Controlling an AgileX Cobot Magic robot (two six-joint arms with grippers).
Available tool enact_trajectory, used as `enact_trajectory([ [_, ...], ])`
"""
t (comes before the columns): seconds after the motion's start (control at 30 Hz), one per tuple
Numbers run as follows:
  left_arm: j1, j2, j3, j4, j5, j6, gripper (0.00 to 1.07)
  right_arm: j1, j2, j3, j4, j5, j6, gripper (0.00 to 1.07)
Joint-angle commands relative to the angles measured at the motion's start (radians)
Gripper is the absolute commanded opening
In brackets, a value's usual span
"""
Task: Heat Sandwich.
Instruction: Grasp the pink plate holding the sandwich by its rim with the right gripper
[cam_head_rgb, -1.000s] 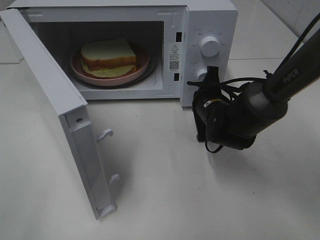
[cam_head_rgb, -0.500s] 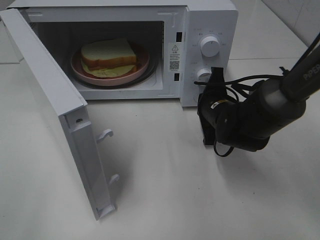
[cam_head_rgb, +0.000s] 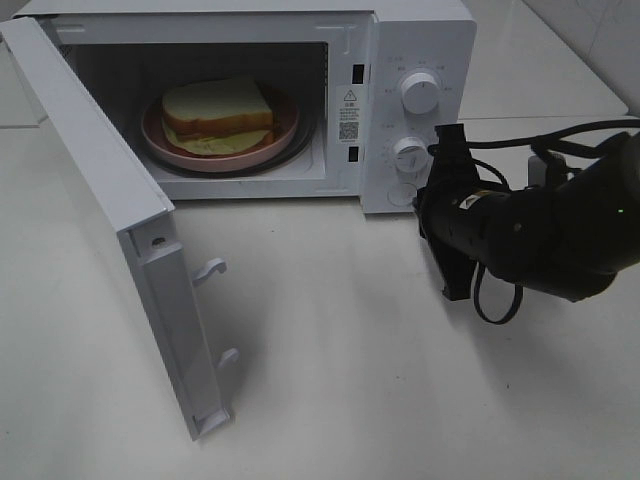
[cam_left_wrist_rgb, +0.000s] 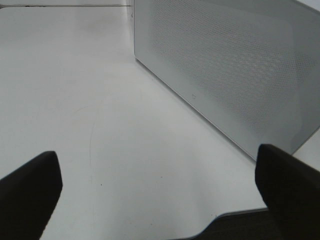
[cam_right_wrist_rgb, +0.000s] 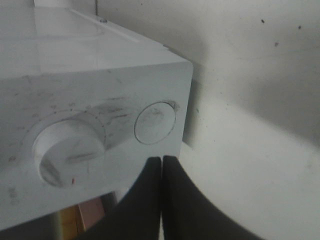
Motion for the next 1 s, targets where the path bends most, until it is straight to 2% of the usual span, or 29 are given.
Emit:
enact_trajectory([
  [0.03, 0.001, -0.007, 0.001, -0.007, -0.01, 0.003, 0.98, 0.002, -0.084, 0.029, -0.035, 0.081, -0.103, 0.0],
  [0.2, 0.001, -0.007, 0.001, -0.007, -0.01, 0.003, 0.98, -0.001, -0.188, 0.041, -0.118, 0.222, -0.239, 0.0],
  [0.5, 0.001, -0.007, 0.001, -0.007, -0.01, 0.003, 0.98, -0.001, -0.268, 0.041, -0.275, 0.41, -0.353, 0.0],
  [1.0, 0.001, -0.007, 0.001, -0.007, -0.01, 0.003, 0.98, -0.001, -0.333, 0.039, -0.297, 0.7, -0.726, 0.0],
])
